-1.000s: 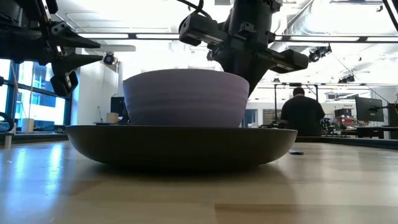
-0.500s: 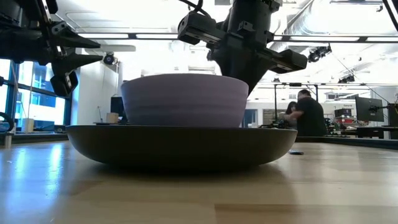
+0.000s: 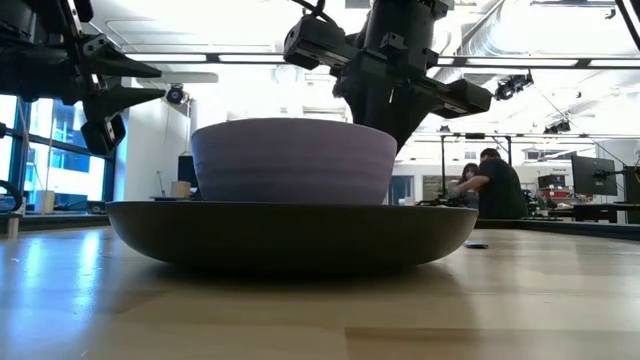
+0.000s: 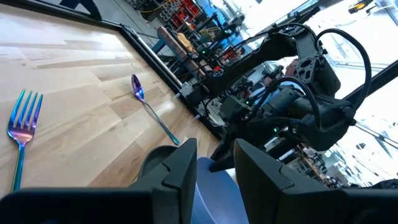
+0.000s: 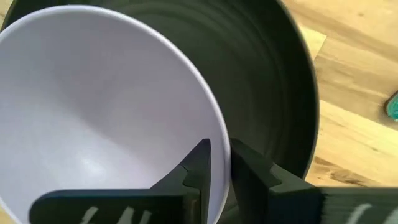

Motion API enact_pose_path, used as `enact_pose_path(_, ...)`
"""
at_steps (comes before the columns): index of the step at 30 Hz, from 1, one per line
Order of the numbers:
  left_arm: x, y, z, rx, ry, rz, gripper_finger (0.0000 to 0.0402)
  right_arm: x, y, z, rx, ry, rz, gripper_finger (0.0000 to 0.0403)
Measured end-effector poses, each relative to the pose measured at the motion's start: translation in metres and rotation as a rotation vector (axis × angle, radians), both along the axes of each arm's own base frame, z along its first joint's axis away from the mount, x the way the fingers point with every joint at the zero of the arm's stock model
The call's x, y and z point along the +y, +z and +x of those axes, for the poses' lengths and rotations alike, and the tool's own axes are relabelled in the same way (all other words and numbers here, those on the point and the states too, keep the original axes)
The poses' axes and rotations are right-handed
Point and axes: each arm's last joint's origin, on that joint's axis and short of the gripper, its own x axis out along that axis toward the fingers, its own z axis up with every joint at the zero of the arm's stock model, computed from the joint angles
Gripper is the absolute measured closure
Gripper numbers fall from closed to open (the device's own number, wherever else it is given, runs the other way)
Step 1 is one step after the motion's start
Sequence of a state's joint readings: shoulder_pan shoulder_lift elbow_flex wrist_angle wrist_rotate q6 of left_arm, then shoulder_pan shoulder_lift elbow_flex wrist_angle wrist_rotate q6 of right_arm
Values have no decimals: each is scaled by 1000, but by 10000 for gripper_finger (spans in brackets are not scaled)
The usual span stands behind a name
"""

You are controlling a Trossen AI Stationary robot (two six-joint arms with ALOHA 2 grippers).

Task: Set table place
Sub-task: Put the violet bowl on the black plate, then put the violet fork to the left side of the black plate

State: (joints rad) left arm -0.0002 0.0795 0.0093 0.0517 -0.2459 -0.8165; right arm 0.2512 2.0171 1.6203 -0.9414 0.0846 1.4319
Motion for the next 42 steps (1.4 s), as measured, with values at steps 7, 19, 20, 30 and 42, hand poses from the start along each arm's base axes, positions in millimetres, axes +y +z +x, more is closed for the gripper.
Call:
enact_pose_path(7, 0, 0, 0, 0, 0, 0, 307, 0, 0, -1, 6, -2, -10, 352)
enact_pose_path(19, 0, 0, 0, 0, -1, 0, 307, -1, 0, -2, 15, -5, -15, 313)
enact_pose_path(20, 0, 0, 0, 0, -1, 0, 307, -1, 0, -2, 15, -5, -15, 305)
enact_pose_path(30, 0, 0, 0, 0, -1, 0, 307, -1, 0, -2, 15, -5, -16, 257)
enact_pose_path(42, 0, 0, 0, 0, -1, 0, 307, 0, 0, 1, -9, -3, -11, 256)
